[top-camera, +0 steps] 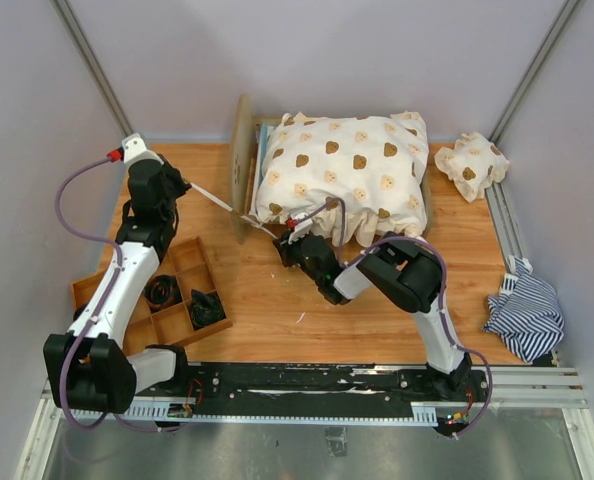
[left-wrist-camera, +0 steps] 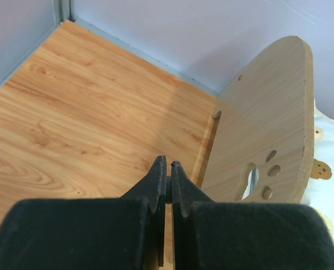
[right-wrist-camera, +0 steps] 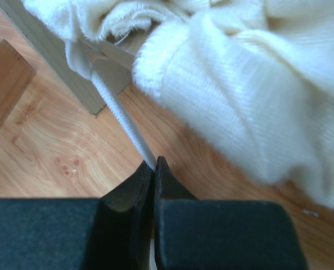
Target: Set up the pet bed
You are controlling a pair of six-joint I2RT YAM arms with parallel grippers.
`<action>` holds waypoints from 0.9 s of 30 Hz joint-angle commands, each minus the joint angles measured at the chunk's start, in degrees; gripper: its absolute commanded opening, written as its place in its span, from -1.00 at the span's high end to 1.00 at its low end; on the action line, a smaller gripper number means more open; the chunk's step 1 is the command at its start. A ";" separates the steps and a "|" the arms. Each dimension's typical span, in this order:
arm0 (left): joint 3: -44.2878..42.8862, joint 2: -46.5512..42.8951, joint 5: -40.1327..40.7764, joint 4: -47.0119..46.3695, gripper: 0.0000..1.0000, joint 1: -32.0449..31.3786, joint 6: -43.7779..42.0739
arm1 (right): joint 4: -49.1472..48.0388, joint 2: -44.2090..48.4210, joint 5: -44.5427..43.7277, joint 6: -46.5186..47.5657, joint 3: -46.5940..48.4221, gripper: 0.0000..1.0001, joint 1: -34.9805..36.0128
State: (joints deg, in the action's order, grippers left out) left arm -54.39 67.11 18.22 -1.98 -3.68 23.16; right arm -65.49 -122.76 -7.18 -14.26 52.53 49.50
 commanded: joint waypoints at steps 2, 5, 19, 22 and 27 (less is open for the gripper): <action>-3.92 0.15 1.91 -4.64 0.99 2.01 -0.83 | -0.68 -0.12 -2.01 -1.82 -2.82 0.99 0.09; -3.49 0.19 2.97 -4.57 0.99 2.08 -0.82 | -1.13 0.22 -2.68 -0.67 -3.02 1.00 1.18; 6.90 -9.86 -4.13 -2.22 0.17 4.26 4.92 | 7.98 17.03 9.34 7.52 -8.47 0.29 1.75; 11.72 -12.34 -9.82 -0.60 -0.04 4.21 6.49 | 18.00 24.89 11.03 11.58 -8.33 0.25 1.76; 17.23 -14.60 -21.12 -2.94 -0.10 1.04 5.16 | 37.60 30.23 6.03 20.75 -0.38 0.09 1.75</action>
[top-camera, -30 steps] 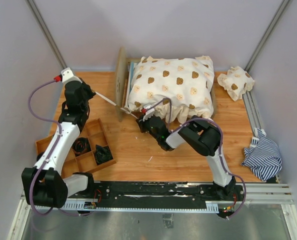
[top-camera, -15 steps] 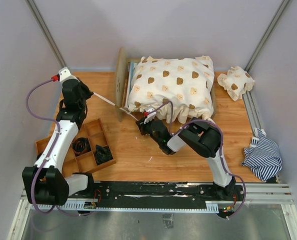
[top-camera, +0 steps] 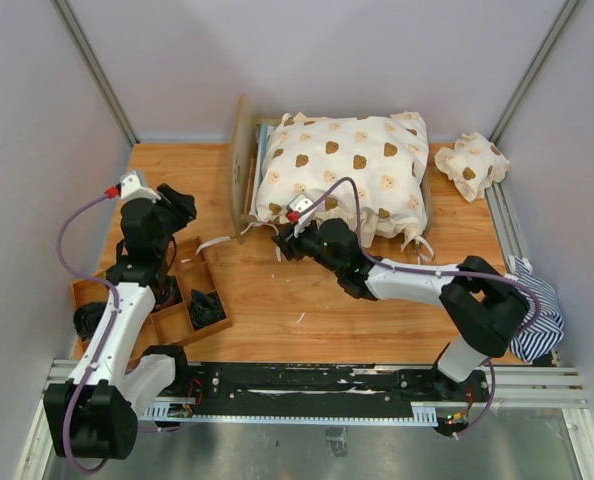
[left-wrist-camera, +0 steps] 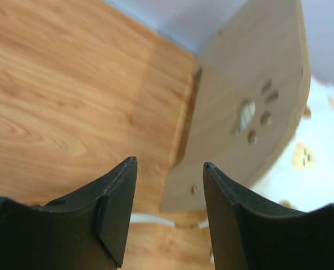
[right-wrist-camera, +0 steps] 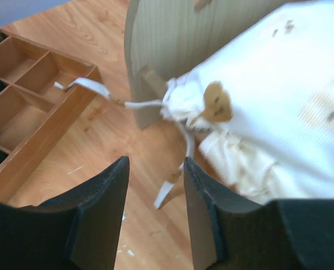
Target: Set up the pet bed
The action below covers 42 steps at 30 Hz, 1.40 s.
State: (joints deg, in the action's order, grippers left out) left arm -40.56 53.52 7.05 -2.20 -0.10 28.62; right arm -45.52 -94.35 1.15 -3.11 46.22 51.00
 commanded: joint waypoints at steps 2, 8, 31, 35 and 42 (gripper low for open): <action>5.36 -1.47 -11.11 -6.07 -0.08 -5.08 -0.54 | 21.61 0.54 -4.69 12.71 10.64 0.05 0.25; 3.78 2.08 -12.34 -8.90 -0.04 -5.97 -2.20 | 26.78 -4.63 -5.19 22.48 19.38 0.02 0.33; -5.82 18.78 -17.75 -15.77 -0.11 -8.73 -3.19 | 31.83 -13.18 -7.10 29.47 30.01 0.66 -2.79; -6.10 20.37 -15.05 -15.95 0.11 -10.54 -6.04 | 32.76 -13.81 -4.96 25.71 30.05 0.86 -3.72; -5.27 19.71 -11.35 -15.88 0.87 -12.16 -8.76 | 36.45 -16.34 -2.73 18.48 33.20 0.99 -5.38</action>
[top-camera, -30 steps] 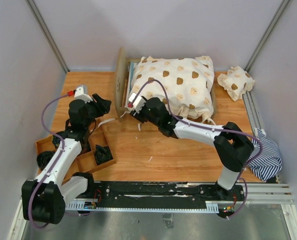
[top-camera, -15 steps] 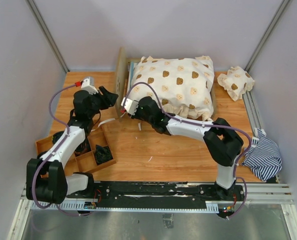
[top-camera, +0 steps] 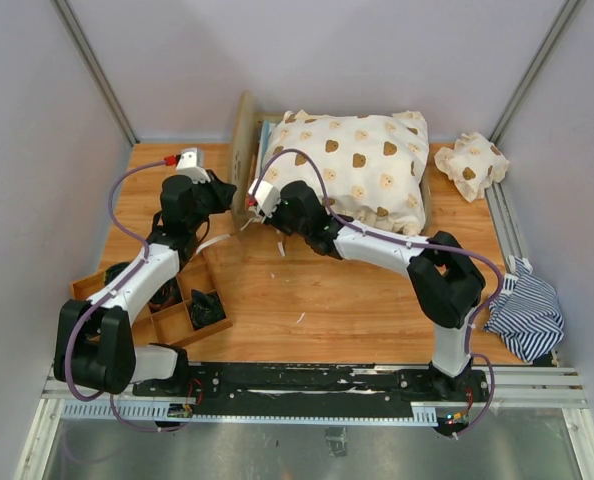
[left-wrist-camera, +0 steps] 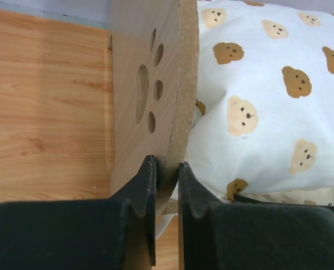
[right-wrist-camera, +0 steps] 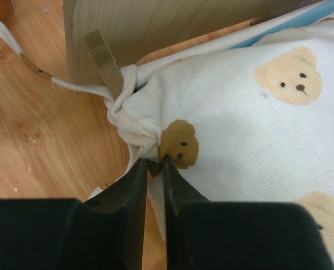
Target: Set up the pet bed
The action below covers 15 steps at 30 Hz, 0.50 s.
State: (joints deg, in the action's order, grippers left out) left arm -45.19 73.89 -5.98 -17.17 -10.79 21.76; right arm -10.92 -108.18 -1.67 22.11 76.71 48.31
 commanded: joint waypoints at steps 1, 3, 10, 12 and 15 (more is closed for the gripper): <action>-0.52 -0.91 2.12 -0.91 0.96 -1.65 -2.46 | 2.29 -2.56 0.97 -8.17 3.18 0.99 -3.19; -0.43 -1.51 2.55 -1.01 0.99 -1.73 -2.83 | 2.82 -2.40 2.20 -11.05 4.06 0.99 -4.08; 0.29 -2.70 2.21 -1.10 1.00 -2.60 -3.76 | 5.22 -3.70 2.52 -17.64 6.90 0.99 -6.24; 0.61 -2.84 2.49 -1.10 0.99 -2.72 -3.68 | 6.86 -4.73 2.87 -18.47 8.13 0.99 -6.47; 0.97 -3.28 2.91 -1.06 0.99 -2.75 -3.25 | 5.10 -4.87 5.07 -17.59 7.12 0.99 -6.48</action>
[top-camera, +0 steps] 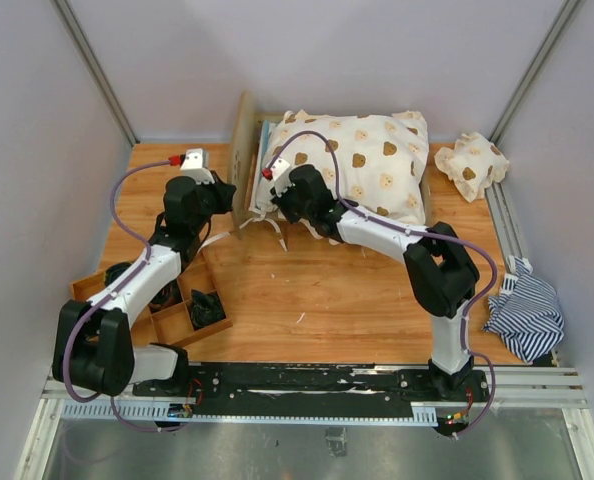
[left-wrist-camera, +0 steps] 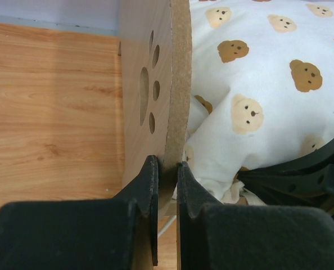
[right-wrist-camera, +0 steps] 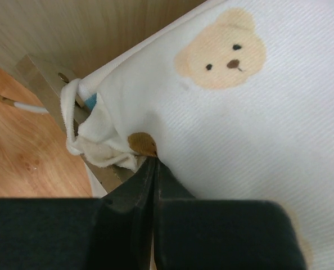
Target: Set up the pet bed
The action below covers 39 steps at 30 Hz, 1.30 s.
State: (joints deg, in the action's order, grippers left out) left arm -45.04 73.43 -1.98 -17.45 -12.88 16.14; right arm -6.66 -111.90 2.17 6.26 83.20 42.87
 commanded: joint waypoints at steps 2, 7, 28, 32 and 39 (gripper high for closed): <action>0.66 -3.14 -0.24 -0.68 0.92 -0.65 2.82 | -0.40 -0.43 3.92 -1.00 -0.43 0.99 -1.04; -0.51 -2.88 0.60 -0.58 0.86 -0.65 4.01 | -1.12 3.76 11.92 0.10 -1.65 0.99 -0.71; 0.74 -2.41 0.33 -0.73 0.99 -0.65 7.21 | -6.34 7.68 6.55 16.93 -7.13 0.33 5.72; 1.25 -3.23 0.04 -0.71 1.00 -0.65 7.97 | -6.55 6.36 4.38 23.61 -6.19 0.19 5.73; 1.40 -4.07 -0.63 -0.62 0.99 -0.65 8.43 | -3.58 3.09 2.84 28.24 -3.78 0.23 5.65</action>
State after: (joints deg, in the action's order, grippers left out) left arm -44.10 71.88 -0.67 -16.56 -13.06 20.51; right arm -11.73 -106.54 7.70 29.06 77.14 48.64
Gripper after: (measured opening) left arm 0.169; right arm 0.410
